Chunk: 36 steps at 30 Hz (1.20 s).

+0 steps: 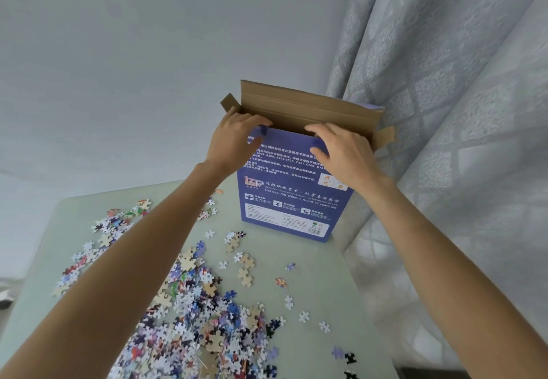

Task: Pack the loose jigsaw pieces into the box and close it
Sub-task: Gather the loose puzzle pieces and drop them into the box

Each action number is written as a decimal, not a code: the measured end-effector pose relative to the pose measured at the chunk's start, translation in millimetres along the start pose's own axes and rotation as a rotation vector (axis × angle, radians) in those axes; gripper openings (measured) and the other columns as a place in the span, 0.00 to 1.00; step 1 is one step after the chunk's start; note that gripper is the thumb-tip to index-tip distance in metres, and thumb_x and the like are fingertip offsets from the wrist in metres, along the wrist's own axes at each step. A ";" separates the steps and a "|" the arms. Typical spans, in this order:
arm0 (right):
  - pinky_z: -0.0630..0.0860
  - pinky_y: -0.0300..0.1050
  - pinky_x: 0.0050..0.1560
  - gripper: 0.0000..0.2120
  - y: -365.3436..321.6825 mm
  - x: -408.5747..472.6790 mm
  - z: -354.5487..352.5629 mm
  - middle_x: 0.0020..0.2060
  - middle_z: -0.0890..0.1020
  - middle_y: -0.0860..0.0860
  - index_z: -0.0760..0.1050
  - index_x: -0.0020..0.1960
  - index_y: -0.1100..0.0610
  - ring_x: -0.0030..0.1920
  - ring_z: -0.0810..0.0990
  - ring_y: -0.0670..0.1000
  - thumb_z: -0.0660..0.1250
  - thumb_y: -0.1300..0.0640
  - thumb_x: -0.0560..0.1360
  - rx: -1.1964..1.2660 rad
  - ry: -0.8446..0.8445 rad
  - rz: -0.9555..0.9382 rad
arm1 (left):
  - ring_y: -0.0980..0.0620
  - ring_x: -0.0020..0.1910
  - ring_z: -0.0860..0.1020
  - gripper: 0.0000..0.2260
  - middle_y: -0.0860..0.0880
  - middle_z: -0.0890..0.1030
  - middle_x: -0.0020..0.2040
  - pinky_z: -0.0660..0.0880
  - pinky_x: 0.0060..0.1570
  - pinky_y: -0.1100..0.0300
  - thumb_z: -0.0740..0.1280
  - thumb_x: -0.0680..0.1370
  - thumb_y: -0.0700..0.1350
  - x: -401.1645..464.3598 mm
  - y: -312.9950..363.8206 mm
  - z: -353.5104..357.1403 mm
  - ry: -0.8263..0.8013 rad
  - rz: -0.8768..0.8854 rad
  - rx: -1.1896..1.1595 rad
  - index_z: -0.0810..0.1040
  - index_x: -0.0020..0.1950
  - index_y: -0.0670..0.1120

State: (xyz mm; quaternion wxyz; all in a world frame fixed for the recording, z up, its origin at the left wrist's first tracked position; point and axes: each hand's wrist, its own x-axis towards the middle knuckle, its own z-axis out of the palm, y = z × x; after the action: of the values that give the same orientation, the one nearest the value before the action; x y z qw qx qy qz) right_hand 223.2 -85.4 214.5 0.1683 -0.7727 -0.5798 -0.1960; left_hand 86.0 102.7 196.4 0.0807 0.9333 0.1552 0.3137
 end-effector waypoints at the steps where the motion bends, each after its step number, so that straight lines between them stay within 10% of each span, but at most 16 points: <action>1: 0.77 0.47 0.43 0.16 -1.2 1.0 0.9 0.51 0.82 0.52 0.74 0.61 0.57 0.49 0.81 0.55 0.68 0.58 0.74 -0.005 0.028 -0.010 | 0.45 0.50 0.78 0.12 0.47 0.82 0.49 0.64 0.67 0.49 0.70 0.73 0.40 -1.0 -0.5 -0.1 0.006 0.006 0.003 0.78 0.56 0.47; 14: 0.74 0.51 0.55 0.18 -5.0 2.4 10.7 0.57 0.79 0.55 0.73 0.64 0.60 0.55 0.78 0.56 0.65 0.59 0.75 -0.030 0.069 -0.037 | 0.47 0.68 0.68 0.23 0.49 0.72 0.67 0.60 0.69 0.51 0.68 0.75 0.45 -2.7 -1.7 2.3 -0.101 0.077 0.107 0.68 0.70 0.50; 21: 0.74 0.42 0.53 0.10 -42.9 -45.6 30.2 0.48 0.82 0.53 0.79 0.54 0.61 0.50 0.78 0.51 0.62 0.63 0.77 0.204 0.335 -0.133 | 0.51 0.46 0.79 0.09 0.51 0.82 0.47 0.74 0.39 0.60 0.66 0.76 0.44 -61.6 18.3 -7.7 0.252 0.119 -0.002 0.78 0.55 0.46; 28: 0.68 0.52 0.67 0.19 -68.2 -183.3 149.3 0.65 0.74 0.55 0.70 0.67 0.60 0.66 0.71 0.53 0.60 0.55 0.78 0.329 -0.296 0.191 | 0.50 0.50 0.78 0.12 0.50 0.81 0.51 0.77 0.50 0.50 0.64 0.77 0.45 -221.2 -28.3 45.6 -0.063 -0.522 -0.175 0.75 0.60 0.47; 31: 0.46 0.51 0.75 0.29 -77.2 -238.5 187.8 0.76 0.53 0.54 0.52 0.76 0.58 0.76 0.50 0.53 0.57 0.49 0.80 0.301 -0.604 0.407 | 0.45 0.66 0.69 0.22 0.47 0.72 0.66 0.65 0.66 0.46 0.61 0.77 0.54 -285.9 -46.6 61.0 -0.329 -0.716 -0.065 0.67 0.70 0.50; 36: 0.44 0.58 0.74 0.36 -112.7 -259.7 233.5 0.76 0.48 0.59 0.45 0.76 0.60 0.76 0.45 0.57 0.44 0.38 0.76 0.231 -0.660 0.678 | 0.49 0.75 0.46 0.33 0.52 0.49 0.76 0.43 0.73 0.45 0.58 0.75 0.63 -367.6 -59.9 61.3 -0.585 -0.887 0.034 0.50 0.75 0.56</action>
State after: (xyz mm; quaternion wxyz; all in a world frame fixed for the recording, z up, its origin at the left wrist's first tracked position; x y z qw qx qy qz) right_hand 74.8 -156.6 -113.5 0.1147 -0.9153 -0.3356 0.1911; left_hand -168.5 30.5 -72.9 0.2302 0.8277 0.5111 -0.0264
